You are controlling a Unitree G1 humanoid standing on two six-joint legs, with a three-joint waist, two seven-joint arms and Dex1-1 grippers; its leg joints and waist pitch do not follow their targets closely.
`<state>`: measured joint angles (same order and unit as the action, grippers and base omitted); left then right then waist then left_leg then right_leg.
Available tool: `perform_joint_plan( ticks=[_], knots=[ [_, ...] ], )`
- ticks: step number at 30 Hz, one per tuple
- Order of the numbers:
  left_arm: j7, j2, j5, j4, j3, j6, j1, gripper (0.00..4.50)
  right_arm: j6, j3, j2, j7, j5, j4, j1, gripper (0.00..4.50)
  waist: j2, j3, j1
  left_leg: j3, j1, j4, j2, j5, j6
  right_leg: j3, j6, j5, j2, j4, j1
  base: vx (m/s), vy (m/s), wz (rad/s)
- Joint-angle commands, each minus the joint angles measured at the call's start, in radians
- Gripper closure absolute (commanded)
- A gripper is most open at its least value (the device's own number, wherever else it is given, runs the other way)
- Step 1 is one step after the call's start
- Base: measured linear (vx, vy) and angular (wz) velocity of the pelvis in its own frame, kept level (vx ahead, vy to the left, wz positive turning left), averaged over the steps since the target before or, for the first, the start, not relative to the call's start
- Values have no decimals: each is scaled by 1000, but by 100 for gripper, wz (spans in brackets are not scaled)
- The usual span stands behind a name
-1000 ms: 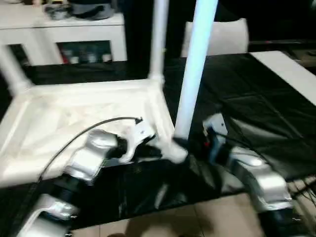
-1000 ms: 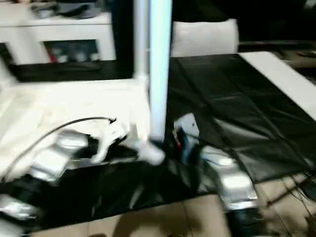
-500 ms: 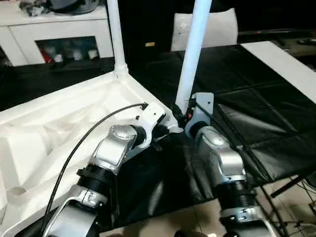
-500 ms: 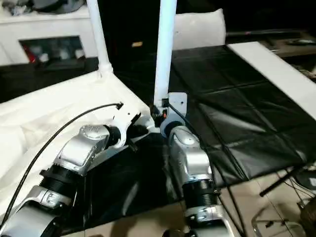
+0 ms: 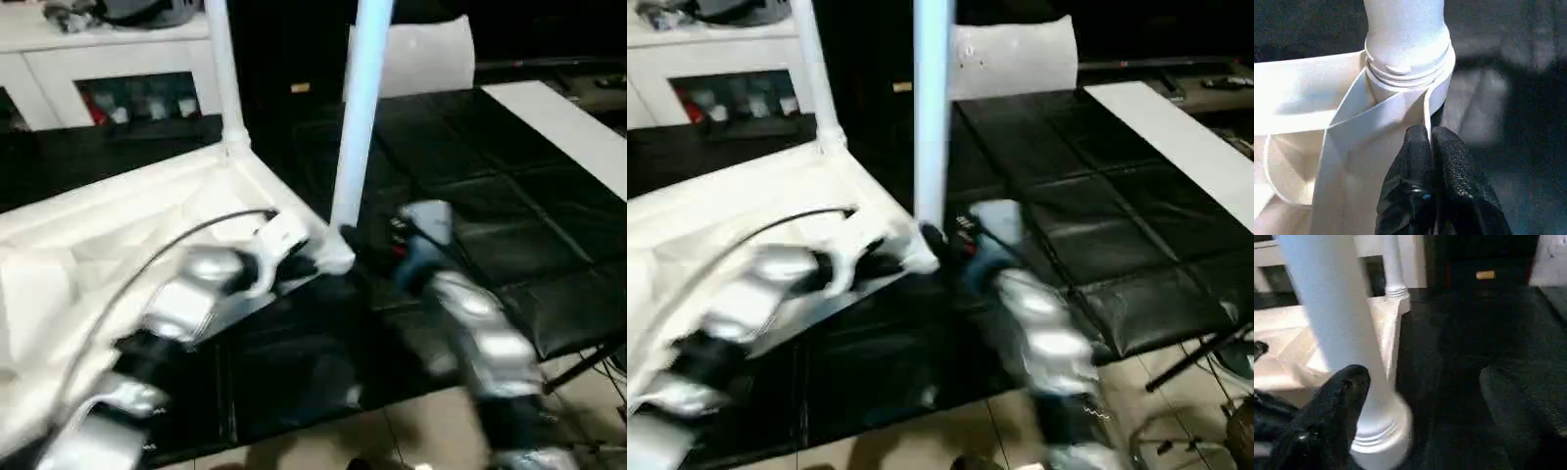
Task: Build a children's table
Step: Rotate leg to tighten
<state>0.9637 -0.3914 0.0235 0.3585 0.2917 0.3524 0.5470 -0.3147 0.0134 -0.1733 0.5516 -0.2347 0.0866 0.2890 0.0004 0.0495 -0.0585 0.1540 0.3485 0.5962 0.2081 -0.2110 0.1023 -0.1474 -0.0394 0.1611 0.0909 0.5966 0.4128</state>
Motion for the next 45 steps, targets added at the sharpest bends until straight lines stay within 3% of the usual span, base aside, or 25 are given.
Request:
perform_joint_plan(
  ticks=[1, 6, 7, 11, 15, 17, 18, 20, 24, 27, 28, 30, 34, 38, 45],
  knots=[
    [103, -35, -8, -18, 34, -56, -7, 450, 5, 1, -50, 107, -36, -36, -14, 21, 10, -65, -9, 4, 3, -68, 19, -138, -60, 68, -107, 289, 61, -80, -77, 0, 0, 0],
    [329, -135, -23, -4, 94, -201, -8, 450, -19, -54, -236, 398, -92, -78, -32, 3, 5, -63, -21, 4, -1, -69, 23, -173, -69, 68, -103, 336, 63, -85, -75, 0, 0, 0],
    [383, -153, -33, -7, 107, -213, -5, 450, -28, -85, -279, 482, -104, -87, -30, 3, 4, -60, -26, 4, -2, -69, 22, -177, -72, 67, -102, 353, 63, -87, -74, 0, 0, 0],
    [458, -166, -42, -2, 128, -245, 15, 450, -9, -147, -328, 596, -95, -77, -13, 3, 1, -59, -40, 4, -9, -72, 22, -198, -57, 64, -88, 428, 67, -96, -71, 0, 0, 0],
    [463, -158, -23, 22, 146, -297, 35, 450, 38, -194, -336, 634, -60, -45, 10, 3, -2, -59, -48, 4, -10, -72, 23, -201, -49, 63, -80, 442, 67, -96, -70, 0, 0, 0],
    [399, -133, 3, 53, 140, -314, 52, 450, 47, -208, -332, 641, -51, -25, 28, 3, -1, -59, -53, 6, -15, -70, 20, -200, -44, 62, -71, 460, 66, -101, -67, 0, 0, 0],
    [374, -123, 10, 63, 135, -308, 57, 450, 50, -212, -331, 642, -48, -20, 33, 3, -2, -61, -57, 7, -21, -69, 21, -199, -42, 64, -73, 456, 67, -100, -64, 0, 0, 0],
    [329, -104, 9, 69, 110, -257, 57, 450, 62, -224, -325, 634, -29, -8, 42, 3, -2, -59, -58, 8, -20, -69, 23, -202, -41, 63, -74, 455, 65, -99, -63, 0, 0, 0],
    [317, -106, 2, 55, 95, -224, 38, 397, 73, -241, -316, 629, -16, -3, 43, 0, -5, -59, -57, 4, -10, -71, 20, -206, -41, 58, -46, 488, 66, -103, -70, 0, 0, 0],
    [319, -119, 3, 56, 99, -226, 25, 391, 90, -251, -303, 617, -4, 15, 53, 0, -6, -60, -50, 1, -4, -71, 17, -203, -41, 55, -26, 503, 66, -105, -72, 0, 0, 0],
    [306, -116, 5, 61, 93, -229, 23, 377, 93, -253, -300, 616, -3, 18, 55, 0, -11, -61, -48, 3, -3, -70, 16, -195, -42, 56, -24, 502, 66, -107, -71, 0, 0, 0],
    [291, -111, 7, 65, 87, -228, 21, 354, 94, -254, -298, 617, -3, 20, 57, 0, -8, -63, -47, 1, 0, -70, 18, -177, -45, 58, -35, 474, 66, -100, -73, 0, 0, 0],
    [273, -101, -1, 73, 74, -231, 21, 352, 96, -252, -296, 618, -2, 22, 56, 0, -7, -66, -46, 2, 3, -70, 24, -137, -59, 63, -76, 368, 64, -85, -73, 0, 0, 0],
    [276, -85, -24, 78, 66, -231, 22, 352, 102, -256, -300, 618, 0, 22, 51, 0, -5, -66, -46, 5, 2, -69, 23, -140, -59, 65, -90, 362, 66, -85, -73, 0, 0, 0],
    [296, -110, -6, 96, 86, -250, 20, 406, 104, -258, -301, 615, 1, 25, 54, 0, -3, -63, -45, 4, -1, -70, 23, -170, -53, 64, -78, 406, 67, -91, -73, 0, 0, 0]
  ],
)
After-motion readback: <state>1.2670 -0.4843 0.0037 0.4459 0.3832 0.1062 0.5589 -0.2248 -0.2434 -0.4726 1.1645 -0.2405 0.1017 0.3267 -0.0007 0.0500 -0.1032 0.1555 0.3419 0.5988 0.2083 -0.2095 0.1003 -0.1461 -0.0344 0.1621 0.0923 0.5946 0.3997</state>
